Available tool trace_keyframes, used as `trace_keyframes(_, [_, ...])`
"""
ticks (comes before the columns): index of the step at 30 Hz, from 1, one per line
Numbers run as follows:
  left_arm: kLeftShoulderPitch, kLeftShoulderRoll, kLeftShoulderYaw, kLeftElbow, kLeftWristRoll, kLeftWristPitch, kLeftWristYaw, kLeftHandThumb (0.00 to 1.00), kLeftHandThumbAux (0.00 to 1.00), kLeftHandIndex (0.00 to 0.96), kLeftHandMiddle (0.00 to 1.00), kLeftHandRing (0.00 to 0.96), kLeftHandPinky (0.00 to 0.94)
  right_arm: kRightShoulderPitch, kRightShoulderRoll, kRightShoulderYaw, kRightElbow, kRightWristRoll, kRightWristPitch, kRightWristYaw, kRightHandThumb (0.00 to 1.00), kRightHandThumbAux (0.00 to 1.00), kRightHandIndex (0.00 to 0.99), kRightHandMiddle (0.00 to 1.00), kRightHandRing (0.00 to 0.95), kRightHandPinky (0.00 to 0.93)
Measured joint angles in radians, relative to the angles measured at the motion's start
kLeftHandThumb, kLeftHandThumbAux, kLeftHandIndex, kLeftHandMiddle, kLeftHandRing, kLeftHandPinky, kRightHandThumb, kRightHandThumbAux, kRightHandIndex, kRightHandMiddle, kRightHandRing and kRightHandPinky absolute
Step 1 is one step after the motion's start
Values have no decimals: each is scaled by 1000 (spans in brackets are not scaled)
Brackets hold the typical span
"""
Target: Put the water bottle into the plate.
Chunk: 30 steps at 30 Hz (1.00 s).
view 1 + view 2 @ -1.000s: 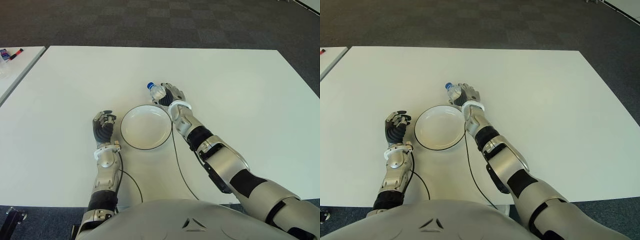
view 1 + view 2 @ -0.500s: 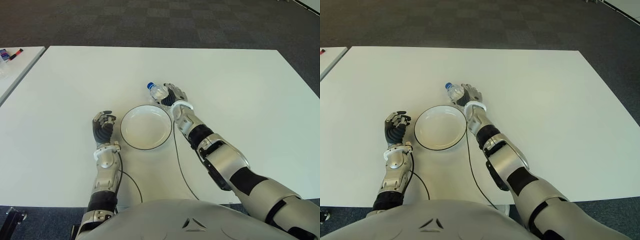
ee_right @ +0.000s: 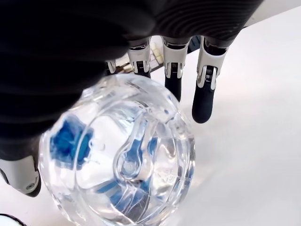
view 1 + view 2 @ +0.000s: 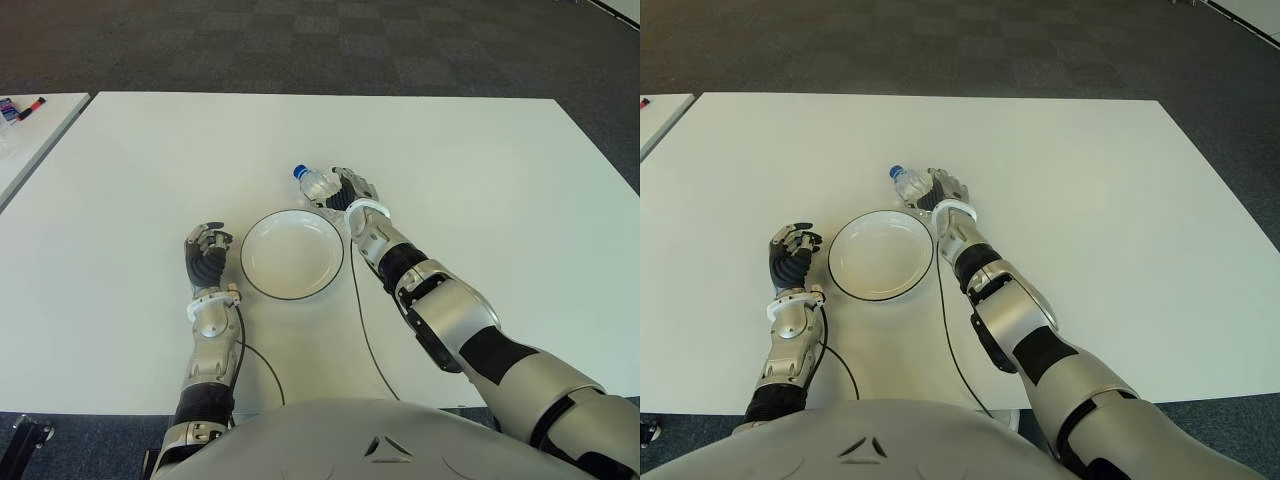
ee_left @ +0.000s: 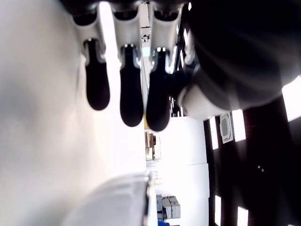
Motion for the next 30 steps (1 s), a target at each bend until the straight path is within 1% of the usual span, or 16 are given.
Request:
trace_keyframes(4, [0, 0, 0, -1, 0, 0, 0, 691, 723, 425, 563, 540, 503, -8, 0, 1, 16, 0, -1, 0, 119, 556, 0, 28, 90, 253])
trace_keyframes(7, [1, 0, 0, -2, -1, 1, -1, 691, 723, 426, 563, 540, 501, -19, 0, 2, 33, 0, -1, 2, 112, 557, 0, 26, 78, 271])
trace_keyframes(8, [1, 0, 0, -2, -2, 1, -1, 691, 722, 426, 563, 540, 501, -26, -1, 3, 43, 0, -1, 4, 109, 559, 0, 27, 74, 317])
trace_keyframes(10, [2, 0, 1, -2, -3, -1, -3, 692, 722, 427, 564, 540, 500, -47, -5, 7, 66, -3, -1, 13, 105, 562, 0, 28, 70, 377])
trace_keyframes(16, [10, -2, 1, -7, -5, -9, -12, 692, 722, 428, 563, 544, 513, -112, -17, 29, 113, -17, 1, 45, 100, 568, 0, 39, 92, 478])
trace_keyframes(18, [13, -2, 0, -10, -5, -11, -12, 692, 722, 428, 564, 548, 520, -125, -20, 43, 122, -27, 7, 55, 98, 567, 1, 45, 106, 487])
trace_keyframes(22, [18, -5, -2, -15, -3, -11, -12, 691, 722, 427, 564, 544, 495, -133, -33, 72, 136, -51, 16, 76, 102, 571, 10, 52, 128, 499])
trace_keyframes(26, [19, -7, -2, -17, -3, -10, -12, 691, 723, 426, 560, 537, 495, -128, -40, 93, 142, -64, 17, 86, 102, 571, 14, 50, 128, 461])
trace_keyframes(30, [18, -8, -2, -17, -3, -7, -12, 690, 723, 425, 555, 531, 485, -122, -49, 106, 144, -72, 17, 95, 94, 573, 10, 45, 115, 446])
